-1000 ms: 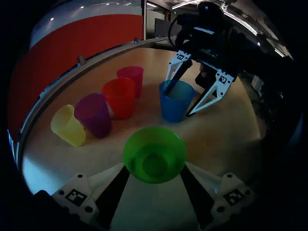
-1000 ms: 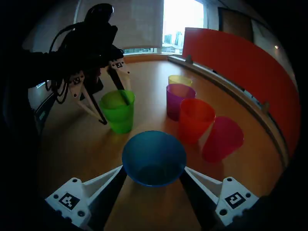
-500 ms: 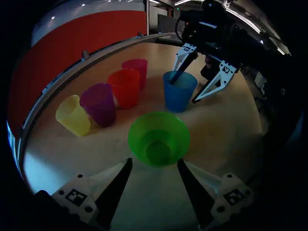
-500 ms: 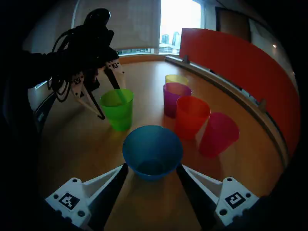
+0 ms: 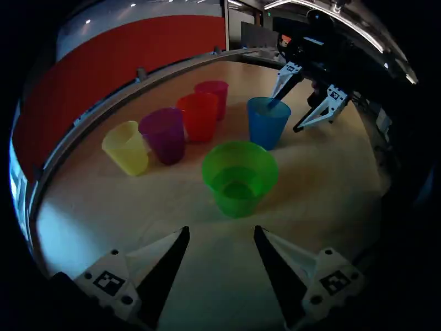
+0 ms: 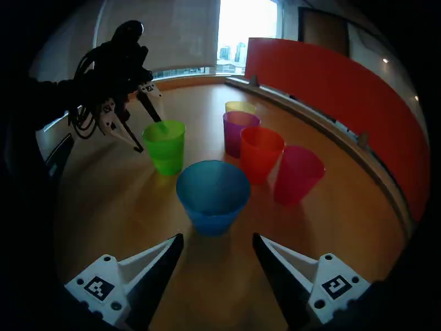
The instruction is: Pour water
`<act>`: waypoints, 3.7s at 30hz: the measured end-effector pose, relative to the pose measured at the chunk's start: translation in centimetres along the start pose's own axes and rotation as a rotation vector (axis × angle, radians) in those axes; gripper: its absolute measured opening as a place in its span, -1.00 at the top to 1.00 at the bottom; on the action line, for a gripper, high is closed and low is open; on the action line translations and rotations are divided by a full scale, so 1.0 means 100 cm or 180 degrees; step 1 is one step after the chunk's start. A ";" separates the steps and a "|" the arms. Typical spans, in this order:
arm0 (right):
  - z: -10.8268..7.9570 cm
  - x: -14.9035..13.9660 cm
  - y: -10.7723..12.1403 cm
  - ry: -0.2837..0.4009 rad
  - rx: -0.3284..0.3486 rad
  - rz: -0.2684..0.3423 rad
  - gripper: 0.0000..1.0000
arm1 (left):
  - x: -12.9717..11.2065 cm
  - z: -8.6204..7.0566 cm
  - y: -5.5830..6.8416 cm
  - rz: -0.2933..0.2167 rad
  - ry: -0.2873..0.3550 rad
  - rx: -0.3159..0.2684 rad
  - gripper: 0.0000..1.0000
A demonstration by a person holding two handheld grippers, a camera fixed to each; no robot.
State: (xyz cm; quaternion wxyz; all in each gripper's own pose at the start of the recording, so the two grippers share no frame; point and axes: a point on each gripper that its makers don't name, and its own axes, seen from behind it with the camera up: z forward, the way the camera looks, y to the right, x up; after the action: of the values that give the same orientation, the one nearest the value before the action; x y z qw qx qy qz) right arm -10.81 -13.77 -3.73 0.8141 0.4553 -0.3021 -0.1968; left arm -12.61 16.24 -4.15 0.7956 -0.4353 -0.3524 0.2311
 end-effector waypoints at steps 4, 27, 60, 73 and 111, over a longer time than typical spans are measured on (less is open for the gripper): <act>-0.009 -0.004 0.001 0.0002 -0.0089 0.0062 -0.94 | -0.007 -0.004 -0.002 -0.0096 0.0022 0.0075 -0.73; -0.057 -0.021 0.036 0.0112 -0.0928 0.0796 -0.94 | -0.017 -0.052 -0.049 -0.0752 0.0420 0.0878 -0.73; -0.116 -0.016 0.075 0.0746 -0.2230 0.1481 -0.94 | -0.016 -0.114 -0.084 -0.1534 0.1355 0.1918 -0.74; -0.137 -0.010 0.081 0.1156 -0.2624 0.1740 -0.94 | -0.008 -0.130 -0.092 -0.1509 0.1654 0.2237 -0.73; -0.190 0.042 0.094 0.2080 -0.3219 0.1557 -0.98 | 0.018 -0.165 -0.101 -0.1484 0.2433 0.2908 -0.73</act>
State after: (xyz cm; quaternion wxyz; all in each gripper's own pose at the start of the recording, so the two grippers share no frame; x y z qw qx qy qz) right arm 5.47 0.30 -1.96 0.9992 -0.0298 -0.0040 0.0250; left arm 1.73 3.55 -0.98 0.9998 -0.0158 0.0049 0.0074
